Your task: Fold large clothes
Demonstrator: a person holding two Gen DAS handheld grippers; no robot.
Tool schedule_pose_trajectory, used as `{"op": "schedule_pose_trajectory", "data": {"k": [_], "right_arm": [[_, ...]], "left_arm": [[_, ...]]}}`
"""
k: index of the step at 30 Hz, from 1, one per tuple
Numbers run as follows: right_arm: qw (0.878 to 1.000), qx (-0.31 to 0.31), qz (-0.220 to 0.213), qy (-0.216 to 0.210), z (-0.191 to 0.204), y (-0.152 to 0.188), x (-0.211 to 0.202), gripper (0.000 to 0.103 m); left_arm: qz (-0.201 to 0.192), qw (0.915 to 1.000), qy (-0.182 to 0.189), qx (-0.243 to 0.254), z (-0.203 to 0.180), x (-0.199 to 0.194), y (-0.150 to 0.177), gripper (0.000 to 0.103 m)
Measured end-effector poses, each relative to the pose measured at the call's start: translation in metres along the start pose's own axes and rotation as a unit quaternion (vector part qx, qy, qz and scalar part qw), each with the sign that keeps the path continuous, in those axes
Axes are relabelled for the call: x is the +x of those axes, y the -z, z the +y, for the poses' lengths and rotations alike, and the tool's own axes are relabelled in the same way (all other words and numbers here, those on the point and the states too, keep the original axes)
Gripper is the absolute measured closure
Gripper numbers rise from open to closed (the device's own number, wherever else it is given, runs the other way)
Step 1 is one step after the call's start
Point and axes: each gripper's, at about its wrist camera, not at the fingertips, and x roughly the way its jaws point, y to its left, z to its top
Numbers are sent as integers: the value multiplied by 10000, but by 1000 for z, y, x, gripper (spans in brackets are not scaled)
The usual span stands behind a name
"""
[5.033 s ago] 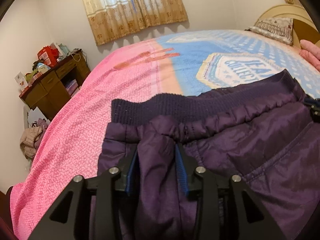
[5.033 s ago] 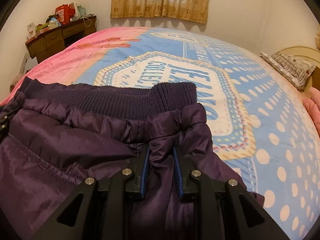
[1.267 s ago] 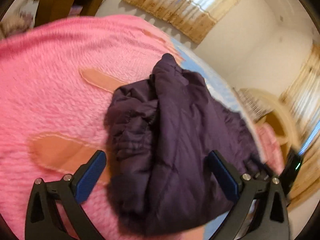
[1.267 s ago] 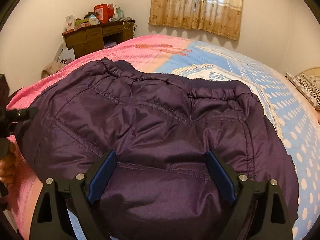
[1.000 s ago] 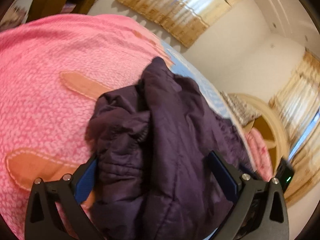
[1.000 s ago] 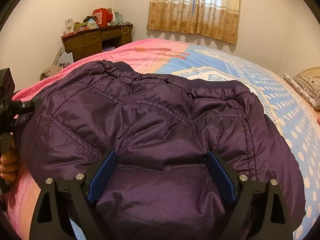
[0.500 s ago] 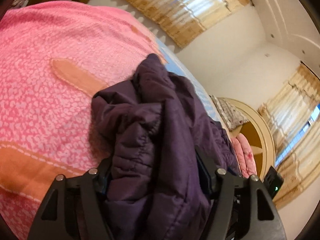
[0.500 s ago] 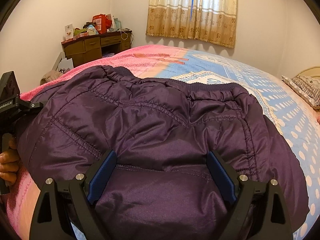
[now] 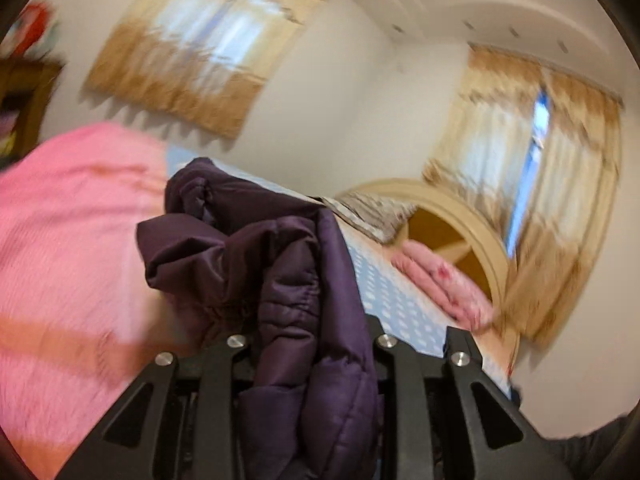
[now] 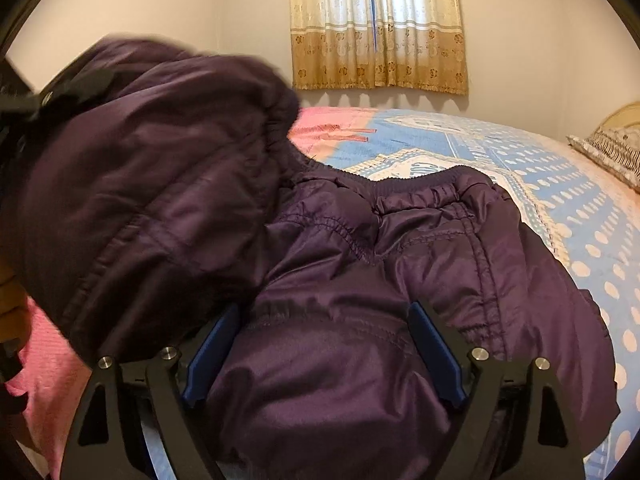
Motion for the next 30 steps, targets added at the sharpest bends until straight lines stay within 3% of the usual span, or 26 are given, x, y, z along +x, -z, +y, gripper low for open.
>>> {"op": "schedule_pose_trajectory", "data": {"k": [5, 9, 11, 13, 16, 18, 22, 24, 26, 27, 28, 30], "right_arm": [[9939, 940, -365, -445, -64, -6, -51, 16], [9702, 2083, -217, -1216, -117, -36, -66, 13], [9701, 1833, -70, -1590, -113, -76, -66, 7], [9667, 1639, 390, -1926, -100, -103, -53, 5], [9664, 1196, 1214, -1927, -68, -141, -24, 5], [9714, 849, 1449, -1681, -44, -160, -10, 5], [9632, 216, 2307, -1359, 1, -169, 27, 5], [9637, 3, 2458, -1045, 9, -168, 41, 7], [9596, -10, 2639, -974, 4, -168, 49, 64], [9604, 29, 2592, -1019, -9, -169, 45, 67], [9628, -21, 2492, -1045, -15, -170, 39, 77], [9675, -93, 2279, -1095, -23, -168, 23, 82]], "left_arm": [[311, 9934, -139, 1099, -48, 35, 0, 74], [408, 9869, -238, 1546, -60, 44, 17, 73], [438, 9828, -324, 1764, -66, 50, 24, 73], [478, 9792, -395, 1934, -68, 49, 26, 72], [535, 9704, -535, 2293, -76, 50, 32, 70], [566, 9656, -604, 2464, -81, 53, 36, 69], [576, 9573, -726, 2738, -90, 58, 44, 68], [562, 9554, -802, 2788, -90, 59, 44, 68], [539, 9560, -864, 2752, -88, 59, 41, 63], [531, 9558, -915, 2743, -88, 56, 38, 61], [497, 9553, -960, 2751, -91, 50, 35, 61], [426, 9562, -904, 2750, -103, 33, 29, 59]]}}
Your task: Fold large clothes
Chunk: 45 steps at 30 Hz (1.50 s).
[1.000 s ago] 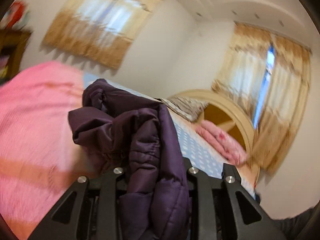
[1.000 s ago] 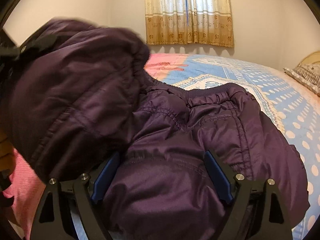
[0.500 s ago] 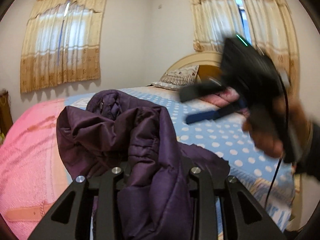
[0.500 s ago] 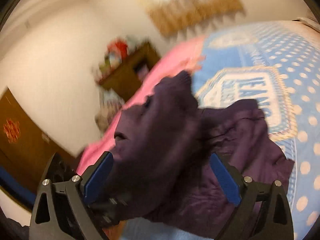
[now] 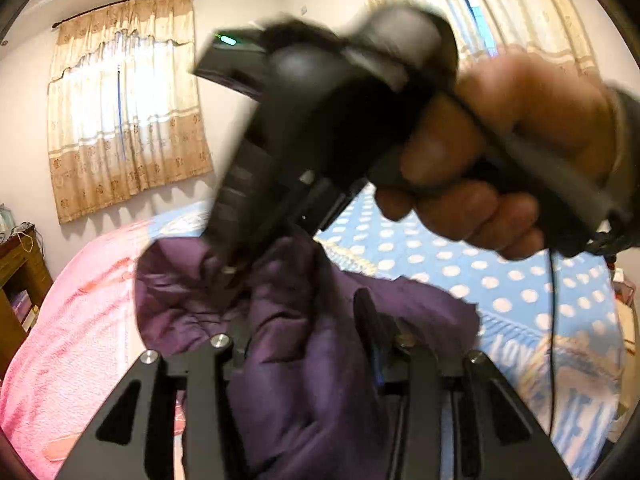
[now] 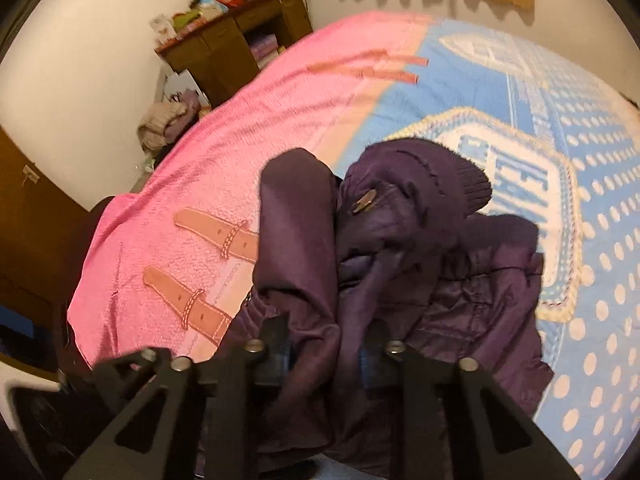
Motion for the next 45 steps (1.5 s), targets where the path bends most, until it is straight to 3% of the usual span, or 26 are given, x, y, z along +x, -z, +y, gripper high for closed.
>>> {"op": "schedule_pose_trajectory", "data": {"k": [3, 4, 6, 9, 12, 15, 16, 21, 23, 29, 32, 33, 34, 36, 38, 40, 42, 44, 45], "right_arm": [[9997, -79, -231, -91, -8, 21, -27, 88], [9995, -96, -289, -41, -13, 26, -34, 89], [9994, 45, -330, 11, -31, 37, -45, 90], [9986, 402, -318, 133, -69, 61, -49, 92], [9971, 632, -415, 17, -93, 79, -50, 92], [9955, 740, -579, -113, -103, 90, -58, 93], [9953, 737, -616, -103, -107, 92, -62, 93], [9928, 942, -734, -116, -133, 106, -68, 94], [9909, 1106, -768, -70, -149, 112, -67, 94], [9791, 1841, -827, 264, -194, 131, -57, 92], [9618, 2276, -1347, 708, -195, 139, -81, 87], [9523, 2352, -1677, 981, -188, 141, -96, 87], [9443, 2381, -2062, 954, -177, 142, -111, 87], [9310, 2560, -2547, 535, -162, 143, -121, 80], [9185, 2768, -2815, -242, -148, 139, -114, 52], [9199, 2753, -2743, -529, -138, 130, -95, 47], [9216, 2868, -2593, -326, -141, 125, -73, 47], [9117, 3231, -2516, -346, -159, 131, -55, 47], [9129, 3232, -2471, -313, -163, 133, -51, 47]], "left_arm": [[-395, 9989, 239, -3, -2, -43, -8, 49], [-557, 9982, 226, 17, -1, -57, -11, 29], [-819, 9965, -133, 68, 4, -75, -21, 6], [-700, 9968, -381, -63, 25, -64, -33, 5], [-29, 9969, -646, -445, 59, -11, -25, 9], [661, 9939, -437, -769, 66, 40, -6, 20], [694, 9933, -399, -831, 62, 47, -3, 24], [794, 9946, -376, -549, 23, 63, -23, 26], [998, 9930, -613, -113, 2, 83, -32, 26], [1531, 9807, -1142, 426, -37, 118, -37, 26], [1635, 9764, -1350, 418, -40, 126, -32, 25], [1611, 9773, -1336, 339, -38, 125, -30, 25], [1593, 9778, -1335, 259, -35, 124, -28, 25], [1539, 9779, -1408, 160, -34, 124, -25, 25], [1462, 9788, -1425, 166, -32, 119, -23, 25], [1396, 9804, -1384, 157, -33, 110, -21, 25], [1311, 9817, -1381, 87, -27, 102, -24, 22], [1071, 9799, -1678, -110, -14, 85, -27, 10], [1031, 9778, -1819, -169, -8, 83, -27, 2]]}}
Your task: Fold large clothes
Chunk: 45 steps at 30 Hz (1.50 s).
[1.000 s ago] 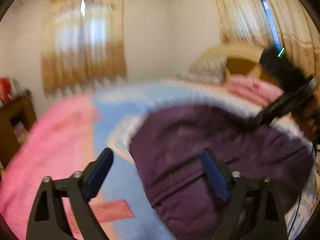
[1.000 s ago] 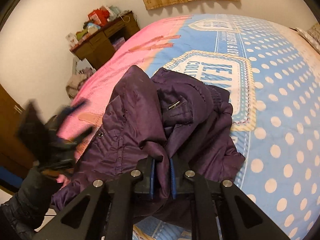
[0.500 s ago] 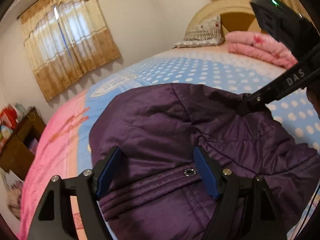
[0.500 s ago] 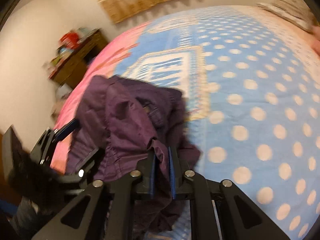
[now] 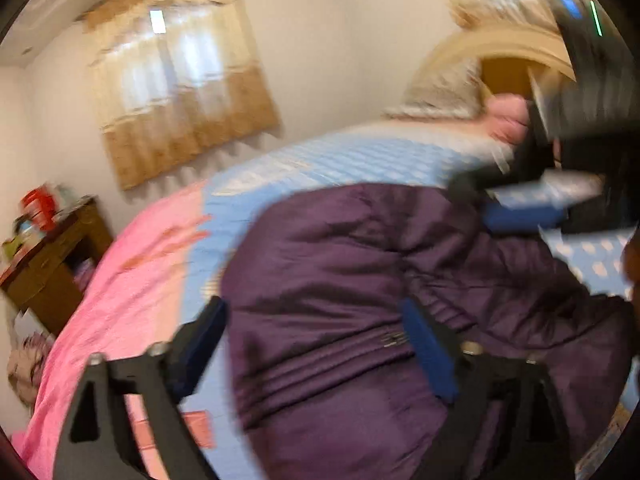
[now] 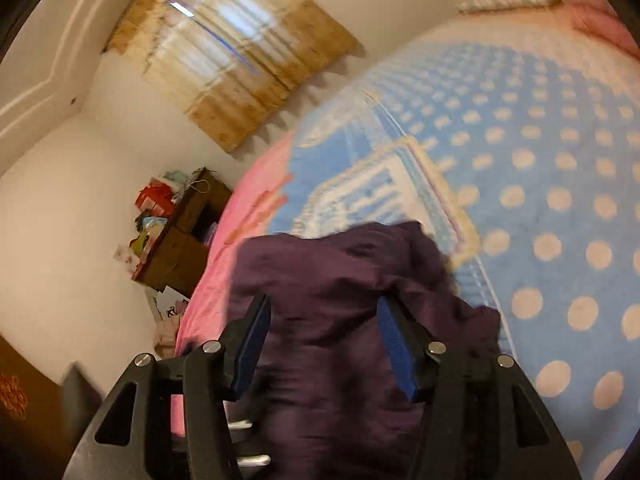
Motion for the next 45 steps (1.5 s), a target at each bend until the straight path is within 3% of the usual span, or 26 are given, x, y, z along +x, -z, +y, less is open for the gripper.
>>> {"op": "schedule_pose_trajectory", "data": {"k": [2, 5, 9, 14, 26, 45], "right_arm": [[9990, -275, 96, 336, -5, 3, 11, 47], [9915, -913, 212, 903, -1, 12, 26, 47], [9860, -1193, 202, 1149, -12, 18, 27, 43], [9876, -1009, 294, 1170, -33, 19, 41, 24], [9813, -1169, 738, 1337, -41, 23, 74, 15], [9824, -1085, 835, 1268, -51, 25, 92, 10]], "left_arm": [[-59, 9994, -300, -150, 19, -4, 5, 0], [276, 9991, -37, -331, 25, 11, 10, 0], [361, 9979, 7, -532, 16, 23, 11, 0], [409, 9961, 41, -782, 12, 27, 18, 0], [903, 9897, 297, -1072, 13, 47, 27, 0], [1050, 9836, 585, -1343, 14, 59, 33, 0]]}}
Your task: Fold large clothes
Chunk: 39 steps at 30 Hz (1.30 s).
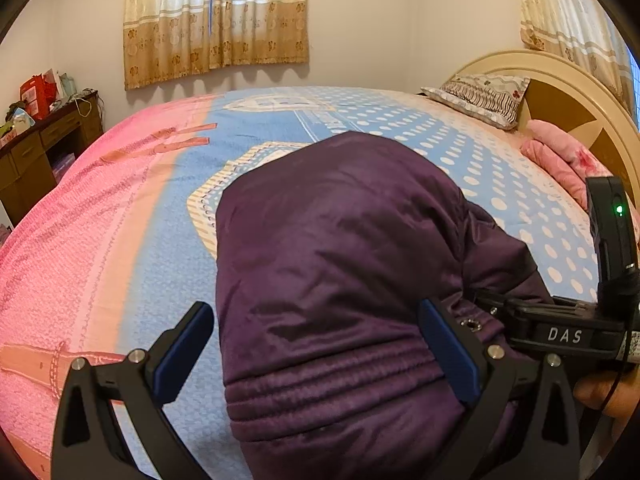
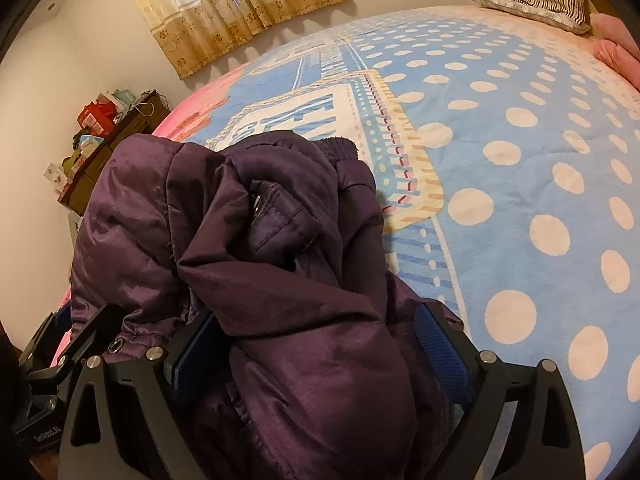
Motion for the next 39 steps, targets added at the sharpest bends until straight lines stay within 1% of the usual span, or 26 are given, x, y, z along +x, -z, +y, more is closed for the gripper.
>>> {"op": "schedule_pose_trajectory", "data": {"k": [13, 16, 18, 20, 21, 22, 23, 24, 25, 26, 27, 29, 31, 32, 35, 39], "right_arm": [[10000, -16, -57, -18, -1, 1, 1, 10], [9999, 17, -4, -110, -1, 1, 1, 9], [9999, -23, 29, -97, 2, 1, 0, 9], [9997, -165, 140, -95, 4, -4, -7, 8], [9994, -312, 145, -57, 6, -7, -14, 8], [9986, -515, 69, 6, 7, -10, -24, 8], [9972, -743, -53, 37, 10, -10, -34, 7], [9957, -917, -121, 23, 11, -9, -41, 6], [9953, -956, -116, -13, 10, -7, -44, 6], [9962, -864, -54, -114, 6, -5, -43, 6], [9968, -765, 33, -219, 2, -3, -39, 5], [9976, -449, 129, -519, -11, -3, -32, 2], [9954, -66, 275, -916, -23, -2, -20, 2], [9947, -38, 266, -995, -25, -1, -18, 2], [9934, -46, 237, -1118, -26, 1, -15, 2], [9911, -78, 318, -1293, -28, 1, -9, 1]], "left_arm": [[107, 9997, 191, -115, 4, 5, -1, 0], [186, 9990, 339, -217, 8, 8, -1, 0], [258, 9980, 484, -319, 12, 9, -1, 0], [370, 9957, 739, -423, 20, 8, -1, 0], [416, 9940, 881, -489, 25, 8, -1, 0], [487, 9908, 1091, -640, 34, 7, 0, 0], [530, 9884, 1214, -745, 39, 6, 2, 0], [553, 9854, 1381, -824, 45, 4, 3, 0], [553, 9833, 1506, -864, 48, 3, 5, 0], [568, 9811, 1599, -929, 49, 3, 7, 0], [625, 9771, 1746, -1043, 51, 5, 10, 0], [778, 9655, 2099, -1329, 58, 14, 14, 0], [933, 9535, 2384, -1590, 63, 22, 17, 0], [960, 9491, 2491, -1672, 65, 25, 19, 0], [885, 9474, 2604, -1636, 63, 26, 21, 0], [879, 9396, 2817, -1736, 66, 31, 21, 0]]}}
